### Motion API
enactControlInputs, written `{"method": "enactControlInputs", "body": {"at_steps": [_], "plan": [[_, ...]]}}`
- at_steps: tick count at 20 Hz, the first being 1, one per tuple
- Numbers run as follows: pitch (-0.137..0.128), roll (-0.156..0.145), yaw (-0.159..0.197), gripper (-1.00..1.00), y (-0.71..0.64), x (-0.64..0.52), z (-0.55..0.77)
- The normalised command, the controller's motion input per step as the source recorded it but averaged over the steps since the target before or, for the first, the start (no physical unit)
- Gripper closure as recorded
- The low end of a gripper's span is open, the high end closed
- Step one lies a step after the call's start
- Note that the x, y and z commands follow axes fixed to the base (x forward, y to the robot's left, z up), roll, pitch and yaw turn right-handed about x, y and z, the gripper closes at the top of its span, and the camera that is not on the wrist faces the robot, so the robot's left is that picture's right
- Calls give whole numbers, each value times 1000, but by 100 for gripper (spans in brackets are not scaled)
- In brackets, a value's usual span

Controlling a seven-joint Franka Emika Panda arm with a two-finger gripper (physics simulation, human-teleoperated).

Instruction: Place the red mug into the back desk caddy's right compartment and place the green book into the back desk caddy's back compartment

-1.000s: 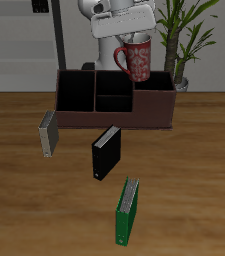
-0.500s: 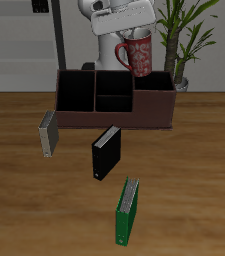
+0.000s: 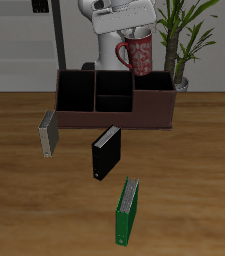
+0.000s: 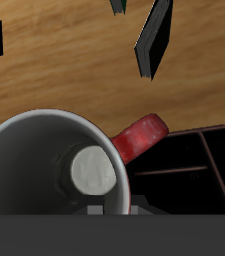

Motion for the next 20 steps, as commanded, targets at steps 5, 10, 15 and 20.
{"method": "enactControlInputs", "body": {"at_steps": [5,10,15,20], "plan": [[9,0,-12,100,-49,-124,-105],[-26,-57,-18,100,-238,-119,35],[17,-18,1,100,-27,-53,-118],[21,-30,-4,100,25,14,-118]]}}
